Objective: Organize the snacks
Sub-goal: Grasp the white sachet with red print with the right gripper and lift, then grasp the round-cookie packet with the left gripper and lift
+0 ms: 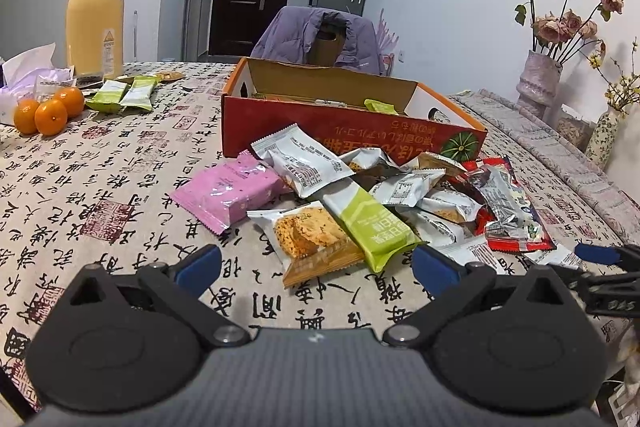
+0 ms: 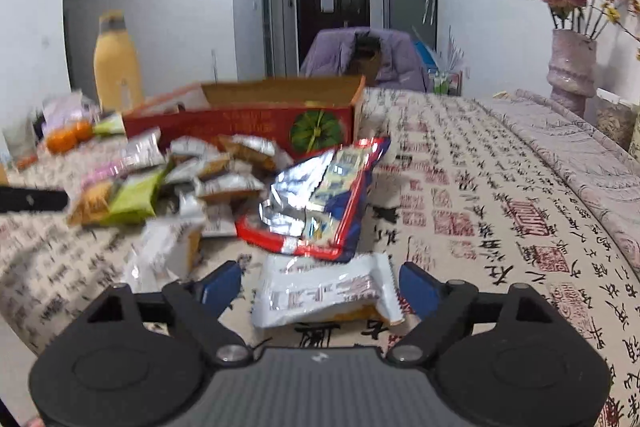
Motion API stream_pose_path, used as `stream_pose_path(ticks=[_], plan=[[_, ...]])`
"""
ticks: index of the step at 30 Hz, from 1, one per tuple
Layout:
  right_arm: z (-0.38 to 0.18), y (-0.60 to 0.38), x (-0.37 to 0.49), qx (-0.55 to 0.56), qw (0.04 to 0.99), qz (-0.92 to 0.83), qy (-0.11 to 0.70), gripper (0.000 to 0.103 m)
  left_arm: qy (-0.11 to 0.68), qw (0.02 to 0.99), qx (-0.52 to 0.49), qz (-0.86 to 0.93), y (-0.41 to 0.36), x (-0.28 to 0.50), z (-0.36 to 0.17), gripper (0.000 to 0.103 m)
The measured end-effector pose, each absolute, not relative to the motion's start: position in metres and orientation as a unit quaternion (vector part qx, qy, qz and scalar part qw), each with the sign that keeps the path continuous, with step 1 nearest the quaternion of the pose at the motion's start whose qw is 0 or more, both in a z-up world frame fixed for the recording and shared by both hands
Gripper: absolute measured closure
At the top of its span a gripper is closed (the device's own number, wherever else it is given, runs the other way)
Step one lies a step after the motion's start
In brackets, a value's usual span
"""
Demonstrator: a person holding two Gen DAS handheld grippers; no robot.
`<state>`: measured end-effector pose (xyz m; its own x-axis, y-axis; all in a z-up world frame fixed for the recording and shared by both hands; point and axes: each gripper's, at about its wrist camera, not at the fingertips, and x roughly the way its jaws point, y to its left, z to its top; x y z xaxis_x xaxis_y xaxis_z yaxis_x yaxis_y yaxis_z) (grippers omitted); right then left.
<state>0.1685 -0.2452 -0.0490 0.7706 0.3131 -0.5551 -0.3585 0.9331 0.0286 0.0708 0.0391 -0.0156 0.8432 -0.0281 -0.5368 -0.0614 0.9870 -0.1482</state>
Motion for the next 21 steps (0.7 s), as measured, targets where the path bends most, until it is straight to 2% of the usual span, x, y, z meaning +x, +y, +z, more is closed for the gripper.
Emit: stream_pose_path(ticks=[4, 5, 8, 11, 21], plan=[[-0.058, -0.24, 0.178, -0.047, 0.936, 0.173, 0.304, 0.02, 0.282, 0.956, -0.077, 0.007, 0.038, 0.071, -0.016, 0.0], [-0.058, -0.24, 0.178, -0.045, 0.936, 0.172, 0.303, 0.029, 0.283, 0.956, -0.076, 0.007, 0.038, 0.071, -0.017, 0.0], [-0.057, -0.241, 0.174, -0.051, 0.938, 0.173, 0.297, 0.043, 0.285, 0.956, -0.077, 0.008, 0.038, 0.072, -0.017, 0.0], [-0.056, -0.243, 0.169, -0.049, 0.939, 0.172, 0.293, 0.05, 0.287, 0.955, -0.078, 0.011, 0.038, 0.074, -0.018, 0.0], [-0.036, -0.258, 0.148, -0.034, 0.955, 0.157, 0.249, 0.052, 0.292, 0.952, -0.081, 0.034, 0.038, 0.084, -0.018, 0.0]])
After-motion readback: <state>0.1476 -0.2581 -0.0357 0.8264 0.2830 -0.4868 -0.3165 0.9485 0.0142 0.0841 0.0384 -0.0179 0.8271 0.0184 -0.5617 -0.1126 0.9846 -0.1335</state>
